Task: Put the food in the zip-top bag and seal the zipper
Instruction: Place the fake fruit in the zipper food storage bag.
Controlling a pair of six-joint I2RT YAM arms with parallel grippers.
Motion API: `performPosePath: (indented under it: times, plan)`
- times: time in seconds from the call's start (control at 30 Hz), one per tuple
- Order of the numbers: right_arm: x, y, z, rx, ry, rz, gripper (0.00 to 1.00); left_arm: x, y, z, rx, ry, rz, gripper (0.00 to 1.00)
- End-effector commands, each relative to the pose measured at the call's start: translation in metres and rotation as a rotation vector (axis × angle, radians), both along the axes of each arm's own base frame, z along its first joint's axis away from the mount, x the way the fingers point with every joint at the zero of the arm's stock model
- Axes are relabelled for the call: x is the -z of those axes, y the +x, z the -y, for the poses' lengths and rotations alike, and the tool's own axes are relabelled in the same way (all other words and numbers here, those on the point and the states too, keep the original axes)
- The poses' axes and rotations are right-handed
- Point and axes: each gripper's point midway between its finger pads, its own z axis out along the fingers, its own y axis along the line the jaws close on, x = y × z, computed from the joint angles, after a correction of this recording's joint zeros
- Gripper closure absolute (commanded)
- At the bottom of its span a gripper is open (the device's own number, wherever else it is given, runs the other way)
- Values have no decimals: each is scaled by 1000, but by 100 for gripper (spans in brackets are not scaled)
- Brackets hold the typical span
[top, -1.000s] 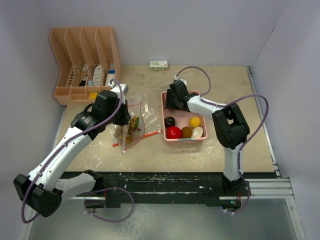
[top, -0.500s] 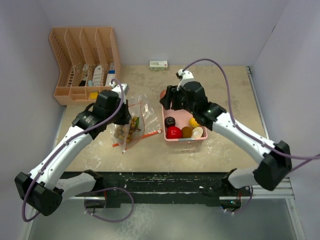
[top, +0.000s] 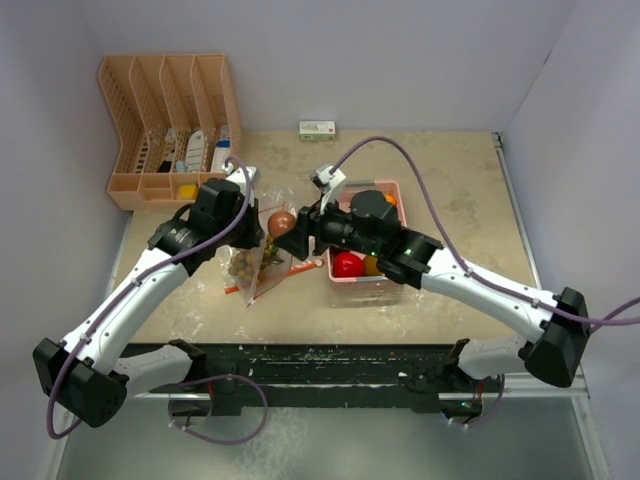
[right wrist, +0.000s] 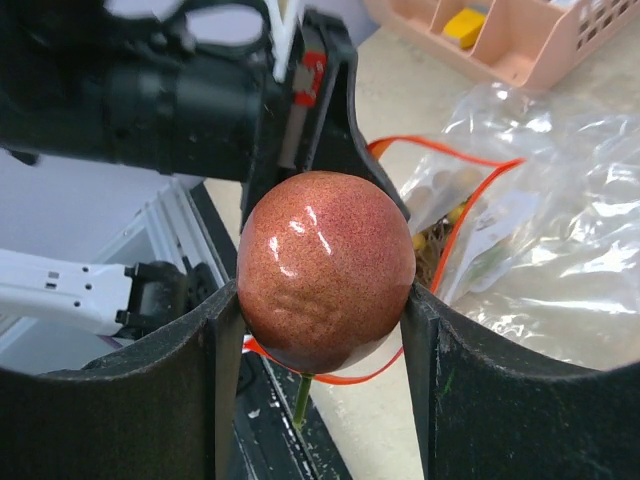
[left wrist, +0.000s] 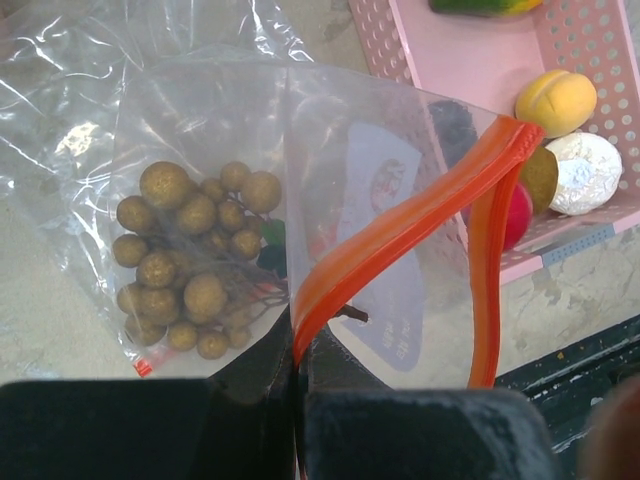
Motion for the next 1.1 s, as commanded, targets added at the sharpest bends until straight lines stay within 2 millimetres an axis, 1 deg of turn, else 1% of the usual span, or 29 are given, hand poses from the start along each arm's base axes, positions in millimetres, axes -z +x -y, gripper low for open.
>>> performPosePath:
  times: [0.0, 0.07, 0.13, 0.23, 0.37, 0.4, 0.47, 0.53, 0.57, 0.63, 0.67, 0.7, 0.73, 0.87, 0.9, 1.0, 1.03, 1.07]
  plan:
    - [6, -12, -31, -92, 51, -4, 62, -38, 8, -2, -2, -19, 111, 100]
    - [15, -14, -42, -106, 46, -21, 62, -39, 7, -4, -4, -14, 114, 100]
    - [28, -11, -46, -92, 35, -48, 62, -42, 7, -4, -4, -16, 119, 100]
    - [46, -2, -44, -29, 19, -78, 62, -48, 6, -4, -3, -20, 128, 100]
    - [70, 14, -40, 70, -60, -127, 62, -58, 4, -5, 2, -32, 149, 100]
    - [75, 19, -38, 105, -75, -139, 61, -60, 4, -5, 2, -34, 150, 100]
    - [79, 28, -35, 163, -87, -146, 56, -61, 3, -4, 6, -39, 151, 100]
    - [77, 35, -34, 199, -92, -140, 49, -62, 2, -4, 8, -43, 151, 100]
    - [75, 39, -34, 214, -91, -137, 42, -62, 1, -4, 7, -44, 150, 100]
    - [70, 42, -34, 231, -92, -130, 28, -61, 1, -4, 6, -42, 147, 100]
    - [67, 44, -33, 238, -91, -124, 19, -60, 0, -5, 5, -41, 144, 100]
    - [65, 45, -32, 242, -90, -116, 8, -59, 0, -5, 5, -40, 143, 100]
    - [61, 44, -31, 241, -86, -106, 1, -59, 0, -5, 5, -39, 142, 100]
    - [48, 39, -21, 237, -83, -81, 0, -52, 2, -7, -5, -25, 135, 100]
    - [41, 36, -16, 239, -75, -74, 1, -49, 3, -7, -10, -21, 131, 100]
    - [26, 28, 7, 270, -70, -63, 0, -44, 5, -7, -22, -19, 115, 100]
    - [25, 27, 17, 302, -76, -60, 0, -44, 5, -6, -21, -23, 115, 100]
    - [24, 23, 27, 315, -83, -73, 1, -44, 6, -5, -20, -28, 118, 100]
